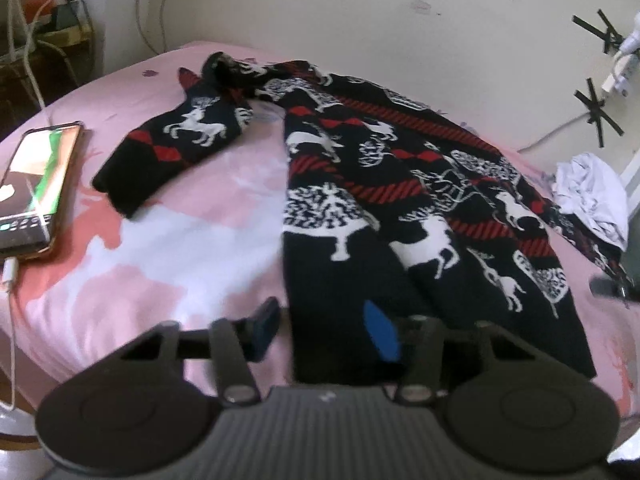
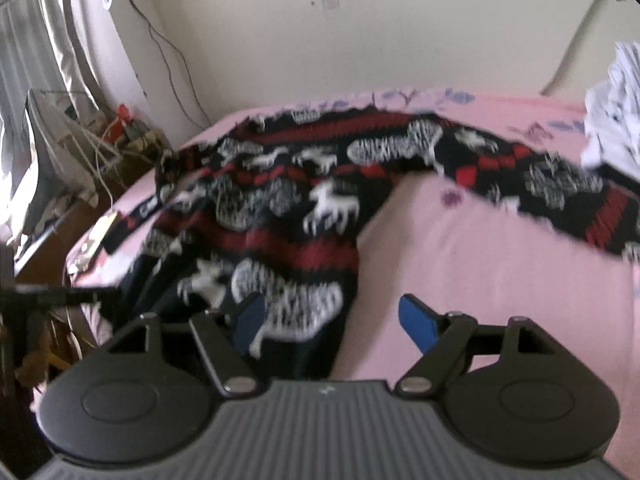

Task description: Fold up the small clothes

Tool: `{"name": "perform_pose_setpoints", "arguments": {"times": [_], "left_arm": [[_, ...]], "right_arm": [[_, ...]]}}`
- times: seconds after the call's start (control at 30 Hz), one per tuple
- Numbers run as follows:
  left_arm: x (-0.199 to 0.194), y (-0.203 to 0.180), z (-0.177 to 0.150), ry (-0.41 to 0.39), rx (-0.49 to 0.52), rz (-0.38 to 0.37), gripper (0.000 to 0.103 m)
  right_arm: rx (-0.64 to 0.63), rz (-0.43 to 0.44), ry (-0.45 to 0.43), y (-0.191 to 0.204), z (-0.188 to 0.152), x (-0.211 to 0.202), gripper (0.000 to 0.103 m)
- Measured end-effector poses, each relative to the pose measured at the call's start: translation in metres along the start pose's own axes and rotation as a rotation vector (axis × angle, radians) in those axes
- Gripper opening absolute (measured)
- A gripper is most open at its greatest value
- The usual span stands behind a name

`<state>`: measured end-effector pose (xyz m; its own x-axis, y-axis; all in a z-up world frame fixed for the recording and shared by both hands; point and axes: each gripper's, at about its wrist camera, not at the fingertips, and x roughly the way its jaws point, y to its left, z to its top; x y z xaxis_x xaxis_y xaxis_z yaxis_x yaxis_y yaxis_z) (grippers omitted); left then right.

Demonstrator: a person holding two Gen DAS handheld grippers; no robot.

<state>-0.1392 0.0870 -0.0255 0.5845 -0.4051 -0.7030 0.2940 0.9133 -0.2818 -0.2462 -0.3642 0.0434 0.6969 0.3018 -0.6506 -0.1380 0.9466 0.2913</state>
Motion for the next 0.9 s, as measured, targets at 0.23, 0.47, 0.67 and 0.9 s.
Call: {"name": "perform_pose_setpoints", "arguments": {"times": [0.23, 0.47, 0.67, 0.9], "left_arm": [[-0.004, 0.003, 0.0, -0.01, -0.006, 0.019, 0.006], [-0.089, 0.035, 0.029, -0.213, -0.061, 0.125, 0.005], [-0.087, 0.04, 0.027, -0.159, -0.011, 0.31, 0.011], [-0.066, 0.054, 0.052, -0.187, -0.112, 0.175, 0.027]], "right_arm": [[0.019, 0.019, 0.017, 0.008, -0.025, 0.01, 0.065], [-0.051, 0.267, 0.038, 0.037, -0.013, -0.001, 0.01], [-0.098, 0.274, 0.094, 0.027, -0.009, 0.005, 0.056], [0.28, -0.02, -0.15, -0.066, 0.021, -0.028, 0.056]]}}
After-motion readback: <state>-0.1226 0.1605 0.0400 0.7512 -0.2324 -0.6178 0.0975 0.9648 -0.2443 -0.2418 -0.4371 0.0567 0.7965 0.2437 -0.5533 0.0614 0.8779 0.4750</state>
